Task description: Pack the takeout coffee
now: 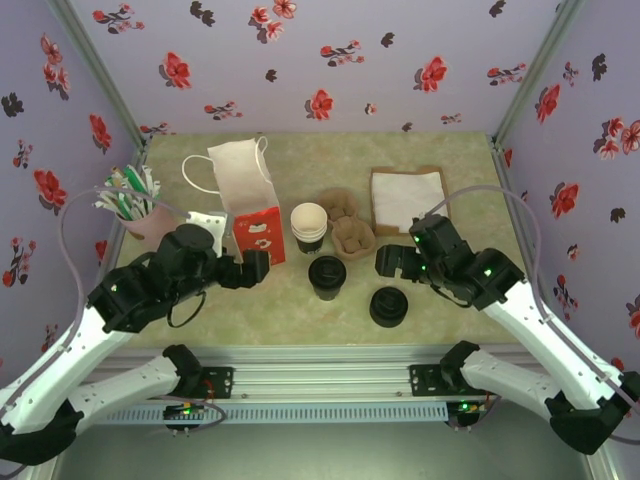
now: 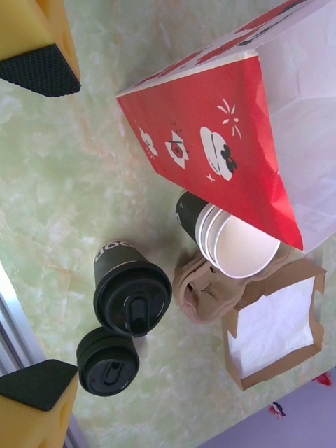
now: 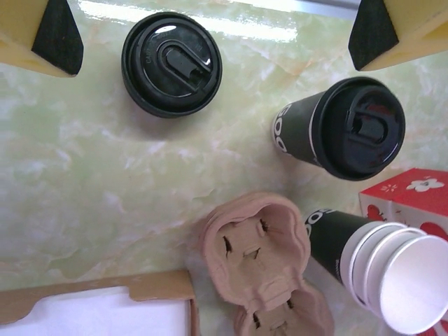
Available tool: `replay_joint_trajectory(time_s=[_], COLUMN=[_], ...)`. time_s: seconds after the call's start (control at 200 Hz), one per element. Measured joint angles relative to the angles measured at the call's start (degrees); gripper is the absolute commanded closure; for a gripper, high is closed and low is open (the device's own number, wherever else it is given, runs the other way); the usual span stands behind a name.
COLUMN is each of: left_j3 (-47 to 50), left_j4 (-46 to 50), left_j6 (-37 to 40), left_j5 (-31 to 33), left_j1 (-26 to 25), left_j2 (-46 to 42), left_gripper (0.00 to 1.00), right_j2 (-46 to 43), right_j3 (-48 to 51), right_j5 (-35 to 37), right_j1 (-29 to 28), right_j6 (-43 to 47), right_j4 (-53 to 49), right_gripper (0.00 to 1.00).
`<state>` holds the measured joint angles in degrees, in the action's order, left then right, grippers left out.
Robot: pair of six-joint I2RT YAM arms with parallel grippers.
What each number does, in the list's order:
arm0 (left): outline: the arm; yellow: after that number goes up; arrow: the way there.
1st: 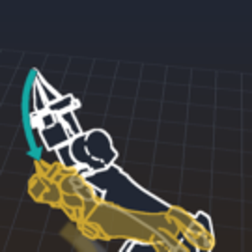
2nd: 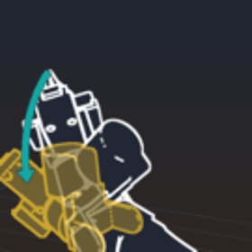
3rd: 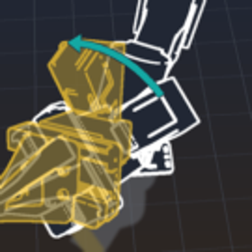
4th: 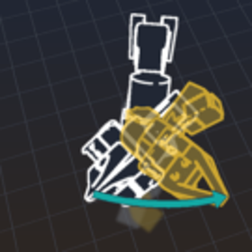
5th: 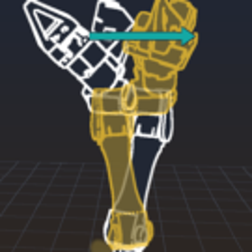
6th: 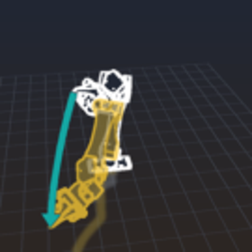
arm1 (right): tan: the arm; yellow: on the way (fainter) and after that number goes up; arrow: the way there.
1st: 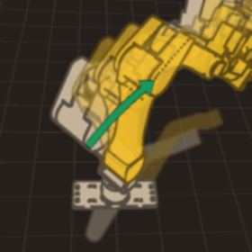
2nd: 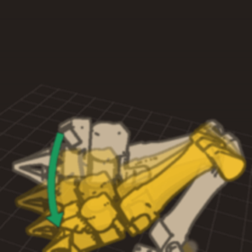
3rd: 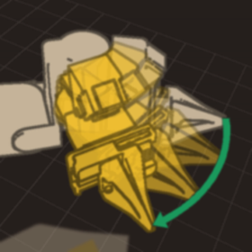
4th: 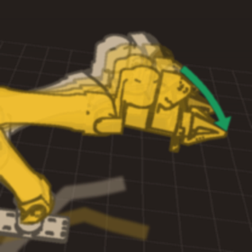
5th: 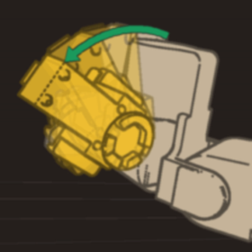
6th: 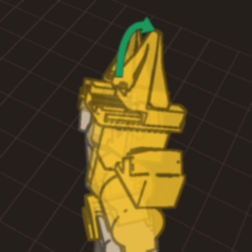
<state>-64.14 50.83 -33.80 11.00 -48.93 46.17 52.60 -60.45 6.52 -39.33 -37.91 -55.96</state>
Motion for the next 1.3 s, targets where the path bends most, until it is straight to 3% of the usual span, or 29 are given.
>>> replay_joint_trajectory(time_s=[0.24,0.555,0.8,0.845,0.915,0.955,1.12,1.3], left_j3=[-5.9,-23.3,-37.9,-39.4,-41.7,-43.1,-43.5,-38.8], left_j4=[4.1,12.2,17.6,18.3,19.6,20.4,22.4,22.1], left_j6=[2.2,8.7,13.1,13.5,13.6,13.1,11.6,9.9], left_j5=[2.6,6.1,7.0,6.9,6.0,5.4,3.8,1.5], left_j1=[2.8,11.3,15.6,17.0,18.9,19.6,20.7,23.8], left_j2=[1.7,11.1,24.0,26.0,29.1,31.0,35.5,35.6], left_gripper=[0.02,0.18,0.43,0.53,0.79,0.85,0.84,0.68], right_j2=[0.4,2.0,2.7,2.5,2.2,2.0,1.9,1.8], right_j3=[-2.1,-2.1,-1.8,-1.3,-0.6,-0.3,0.4,0.9], right_j5=[2.4,5.5,5.2,5.0,4.5,4.1,3.0,1.9], right_j1=[1.4,2.2,2.2,2.2,2.3,2.3,2.3,2.3], right_j6=[0.0,0.2,1.2,1.4,1.5,1.5,1.5,1.5], right_j4=[-0.1,-0.1,1.2,1.7,2.2,2.2,2.6,3.4], right_gripper=[0.01,0.01,0.01,0.01,0.01,0.01,0.01,0.01])
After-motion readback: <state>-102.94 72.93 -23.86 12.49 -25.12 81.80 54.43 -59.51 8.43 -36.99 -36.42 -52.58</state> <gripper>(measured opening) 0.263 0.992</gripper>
